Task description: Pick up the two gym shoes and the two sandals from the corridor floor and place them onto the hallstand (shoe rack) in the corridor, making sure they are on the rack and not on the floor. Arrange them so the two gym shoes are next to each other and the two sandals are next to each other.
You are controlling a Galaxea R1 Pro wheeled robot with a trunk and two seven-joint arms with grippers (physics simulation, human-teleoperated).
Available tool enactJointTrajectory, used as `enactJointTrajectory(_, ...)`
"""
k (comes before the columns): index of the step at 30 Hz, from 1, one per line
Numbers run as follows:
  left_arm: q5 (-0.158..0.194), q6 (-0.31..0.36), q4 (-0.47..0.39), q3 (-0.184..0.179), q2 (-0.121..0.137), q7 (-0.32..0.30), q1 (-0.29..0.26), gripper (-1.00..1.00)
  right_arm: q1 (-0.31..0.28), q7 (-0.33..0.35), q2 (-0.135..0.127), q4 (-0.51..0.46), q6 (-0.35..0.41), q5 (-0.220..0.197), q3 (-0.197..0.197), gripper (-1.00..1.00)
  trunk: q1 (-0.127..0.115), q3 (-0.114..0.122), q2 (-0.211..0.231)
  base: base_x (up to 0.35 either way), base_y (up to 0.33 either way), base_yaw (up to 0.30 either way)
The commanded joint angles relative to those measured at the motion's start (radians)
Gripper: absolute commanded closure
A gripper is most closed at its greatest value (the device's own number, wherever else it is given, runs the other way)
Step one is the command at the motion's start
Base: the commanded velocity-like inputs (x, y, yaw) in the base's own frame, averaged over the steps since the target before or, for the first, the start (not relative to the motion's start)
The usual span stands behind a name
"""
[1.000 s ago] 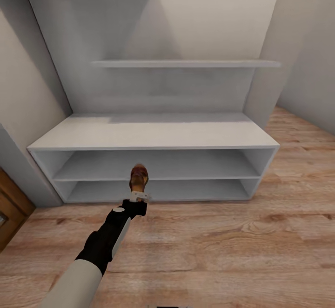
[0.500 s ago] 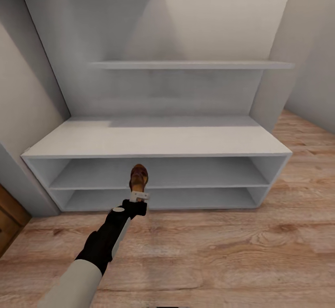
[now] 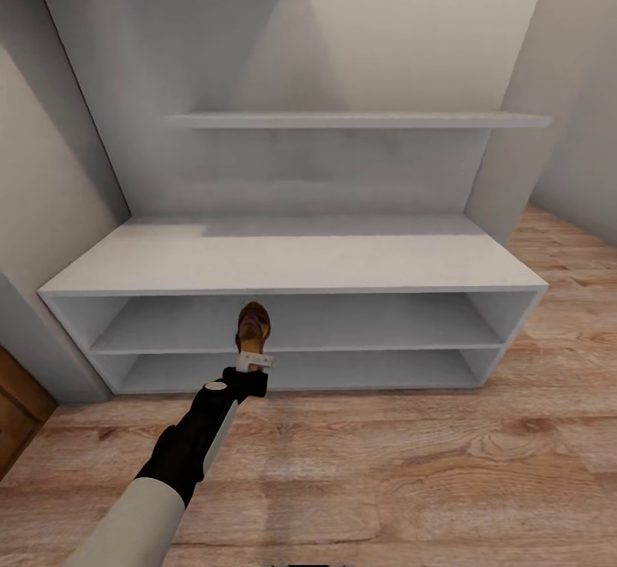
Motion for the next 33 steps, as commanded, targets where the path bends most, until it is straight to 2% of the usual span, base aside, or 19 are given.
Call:
enactJointTrajectory(1,-0.008,0.006,-0.002,0.000,0.000,-0.004,0.000,1.00,-0.001,0.001,0.000,-0.001,0.006,-0.004,-0.002,1.00,0.000,-0.001,0.000,0.000,0.000,0.000)
enactJointTrajectory(9,-0.008,0.006,-0.002,0.002,0.000,-0.004,0.000,1.00,-0.001,0.000,0.000,-0.001,0.006,-0.004,-0.002,1.00,0.000,-0.001,0.000,0.000,0.000,0.000)
enactJointTrajectory(17,-0.008,0.006,-0.002,0.002,0.000,-0.004,0.000,1.00,-0.001,0.001,0.000,-0.001,0.006,-0.004,-0.002,1.00,0.003,-0.032,-0.002,0.000,0.000,0.000)
enactJointTrajectory(33,-0.007,0.006,-0.002,0.002,0.000,-0.004,0.000,1.00,-0.001,0.001,0.000,-0.001,0.006,-0.004,-0.002,1.00,0.003,-0.032,-0.002,0.016,0.000,0.000)
